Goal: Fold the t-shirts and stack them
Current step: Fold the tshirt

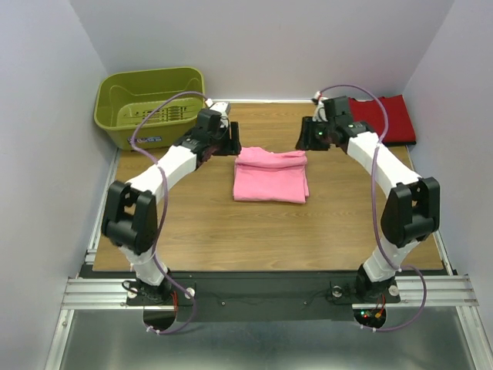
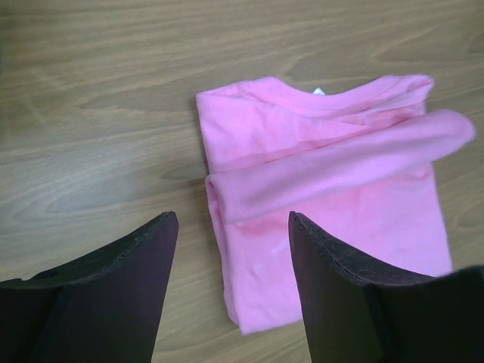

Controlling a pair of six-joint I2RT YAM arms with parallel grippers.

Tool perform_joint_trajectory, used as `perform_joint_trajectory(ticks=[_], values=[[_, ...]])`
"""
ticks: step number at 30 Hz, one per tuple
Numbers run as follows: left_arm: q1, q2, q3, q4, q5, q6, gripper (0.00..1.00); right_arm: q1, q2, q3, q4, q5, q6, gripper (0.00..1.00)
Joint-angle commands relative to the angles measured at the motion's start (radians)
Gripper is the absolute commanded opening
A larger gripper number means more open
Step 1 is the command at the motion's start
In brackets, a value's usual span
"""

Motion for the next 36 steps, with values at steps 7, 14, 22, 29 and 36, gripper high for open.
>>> perform_joint_trajectory(ticks=[7,14,22,29,36], values=[[0.002,-0.318,-0.232,0.033,-0.028,-0.001,0.72,0.141,0.153,0.035,0.1,-0.36,-0.171,0.47],[0.002,-0.401,-0.361,0.055,-0.034,-0.003,0.72,0.133,0.308,0.13,0.097,-0.378,-0.224,0.46],[0.004,-0.343,-0.394,0.12,0.006,0.013,0.72,0.01,0.449,0.297,0.104,-0.233,-0.147,0.46],[0.002,-0.227,-0.314,0.219,0.062,0.005,0.71,-0.071,0.391,0.279,0.175,-0.319,-0.041,0.47],[0.002,-0.053,-0.122,0.253,0.141,-0.012,0.53,-0.071,0.277,0.091,0.32,-0.411,0.062,0.46]])
